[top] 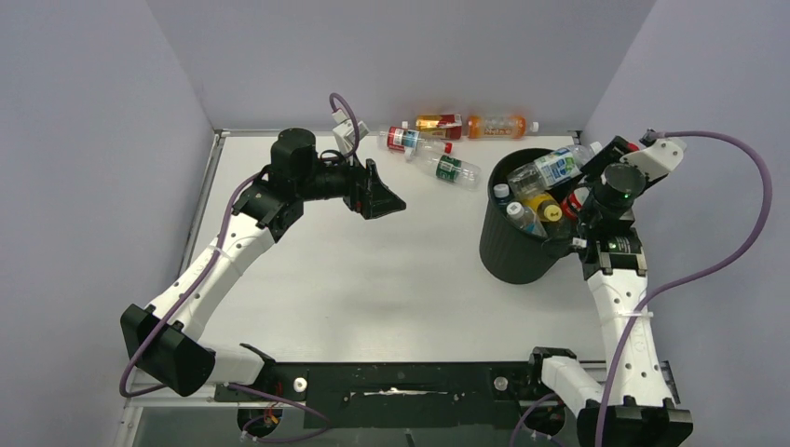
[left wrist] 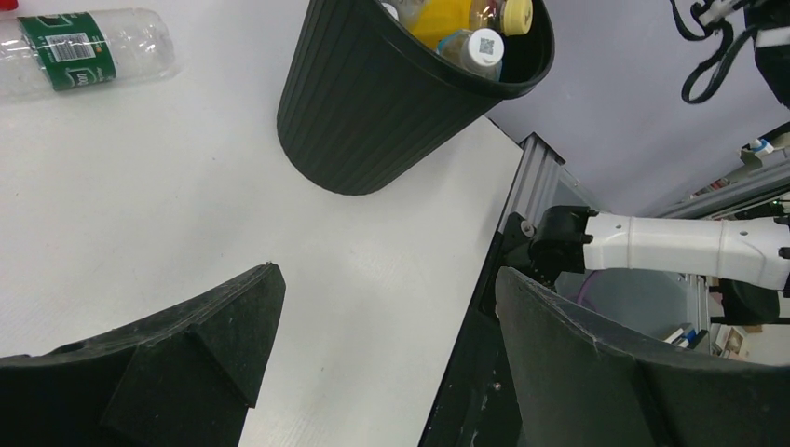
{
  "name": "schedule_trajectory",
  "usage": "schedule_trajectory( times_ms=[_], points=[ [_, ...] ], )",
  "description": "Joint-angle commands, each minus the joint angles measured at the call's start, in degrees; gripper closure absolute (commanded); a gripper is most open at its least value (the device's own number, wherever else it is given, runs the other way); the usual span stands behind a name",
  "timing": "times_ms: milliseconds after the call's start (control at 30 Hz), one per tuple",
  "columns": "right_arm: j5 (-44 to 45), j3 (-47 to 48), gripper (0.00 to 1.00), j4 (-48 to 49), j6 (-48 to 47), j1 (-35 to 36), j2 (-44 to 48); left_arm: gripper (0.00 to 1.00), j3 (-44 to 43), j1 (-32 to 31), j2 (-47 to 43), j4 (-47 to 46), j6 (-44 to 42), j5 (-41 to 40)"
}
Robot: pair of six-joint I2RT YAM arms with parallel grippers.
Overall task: Put the plastic bottles in the bin
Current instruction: Move the trash bin to the center of the board, then place the plastic bottle in the trash bin.
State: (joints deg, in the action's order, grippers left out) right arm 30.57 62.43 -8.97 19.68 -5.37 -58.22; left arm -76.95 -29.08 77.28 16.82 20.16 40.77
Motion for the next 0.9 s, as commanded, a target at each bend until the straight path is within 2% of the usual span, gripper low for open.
schedule_trajectory(
  times_ms=[0, 167, 267, 333, 500, 667, 767, 867],
  points=[
    [3.46, -6.31, 0.64, -8.76, 2.92, 7.35, 1.28, 0.16, -0.57, -0.05, -1.69, -3.6, 0.65, 0.71],
    [12.43, -6.08, 0.61, -7.41, -1.07, 15.33, 1.67, 0.16, -0.52, -0.82, -1.44, -3.72, 1.17, 0.0],
    [14.79, -5.37, 0.59, -6.47, -3.18, 18.83, 0.96, 0.16, -0.48, -1.51, -1.51, -3.36, 1.19, -0.88],
    [16.03, -5.19, 0.54, -5.59, -4.51, 21.34, 0.74, 0.16, -0.57, -1.86, -1.6, -3.05, 1.25, -1.44],
    [21.61, -4.19, 0.54, -2.9, -9.54, 30.01, -0.88, 0.16, -0.78, -2.85, -2.13, -2.07, 1.19, -2.81],
    [29.97, -1.47, 0.53, 0.05, -17.58, 39.72, -6.21, 0.16, -1.05, -4.16, -2.43, -1.08, 1.11, -4.45],
    [33.51, -0.47, 0.52, 0.23, -19.18, 42.03, -8.59, 0.16, -1.4, -5.17, -2.48, -0.49, 1.11, -5.48],
    [33.69, -0.66, 0.49, -0.89, -17.64, 42.19, -7.05, 0.16, -1.84, -6.13, -2.58, 0.17, 0.94, -6.57]
  ],
)
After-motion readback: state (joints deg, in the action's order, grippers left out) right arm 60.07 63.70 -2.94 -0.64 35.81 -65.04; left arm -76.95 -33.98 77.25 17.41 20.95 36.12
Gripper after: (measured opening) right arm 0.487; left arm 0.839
